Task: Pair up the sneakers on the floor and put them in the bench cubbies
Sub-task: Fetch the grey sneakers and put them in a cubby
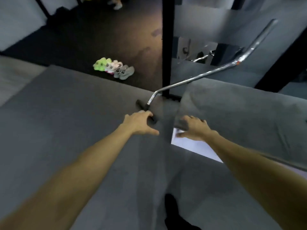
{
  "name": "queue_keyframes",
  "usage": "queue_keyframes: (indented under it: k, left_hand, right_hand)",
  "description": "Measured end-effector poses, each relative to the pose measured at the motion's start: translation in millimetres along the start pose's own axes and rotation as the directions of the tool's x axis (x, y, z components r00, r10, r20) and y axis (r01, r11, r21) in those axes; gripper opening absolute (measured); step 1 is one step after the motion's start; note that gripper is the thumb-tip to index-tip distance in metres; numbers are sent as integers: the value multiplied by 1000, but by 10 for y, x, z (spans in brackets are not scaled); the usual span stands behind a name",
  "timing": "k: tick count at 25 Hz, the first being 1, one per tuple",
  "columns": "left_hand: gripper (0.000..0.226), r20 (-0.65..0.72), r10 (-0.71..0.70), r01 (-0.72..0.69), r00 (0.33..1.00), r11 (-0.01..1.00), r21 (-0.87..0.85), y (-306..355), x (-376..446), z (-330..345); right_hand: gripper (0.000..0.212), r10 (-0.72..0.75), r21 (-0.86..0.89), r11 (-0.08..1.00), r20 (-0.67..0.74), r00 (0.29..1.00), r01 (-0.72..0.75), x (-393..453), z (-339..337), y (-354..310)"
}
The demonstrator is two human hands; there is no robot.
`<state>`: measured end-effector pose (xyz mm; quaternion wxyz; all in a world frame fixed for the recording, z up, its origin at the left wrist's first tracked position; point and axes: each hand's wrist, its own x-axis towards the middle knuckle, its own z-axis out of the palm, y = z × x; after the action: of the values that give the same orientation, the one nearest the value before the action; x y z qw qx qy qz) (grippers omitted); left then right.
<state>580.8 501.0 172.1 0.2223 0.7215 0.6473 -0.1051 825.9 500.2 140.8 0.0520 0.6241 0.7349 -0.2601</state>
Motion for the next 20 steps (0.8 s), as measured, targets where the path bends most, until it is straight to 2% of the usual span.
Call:
queue_keyframes:
  k: [4,8,11,13,15,17,20]
  left_hand:
    - [95,149,-201,216,968,971,-98,-647,-273,591]
    - [97,306,-352,428,885,874,-230,-1312,-469,1117]
    - [95,376,-384,502,843,813,-296,-1813,-392,1329]
    - [94,396,-386,521,833,790,-325,-2186,-212,1368]
    - [101,420,-384,538,822,765,-355,-2628,33,1292]
    - [109,440,-371,542,818,754,-371,-3068,303,1103]
    - [107,440,-366,537,820,757,-372,-3614,780,737]
  right_hand:
    - [88,-73,-20,997,240,968,80,348,567,-366]
    - [89,-105,-52,988,473,875,146,725,1147,-836]
    - [90,-78,-73,986,592,802,150,1069,1451,-1224]
    - [89,-62,-88,985,607,792,145,1368,1566,-1497]
    - [88,-53,-78,990,578,814,119,1730,1558,-1826]
    - [87,-48,-55,994,551,833,94,2114,1454,-2167]
    - [85,-38,-20,998,524,851,57,2736,1259,-2560]
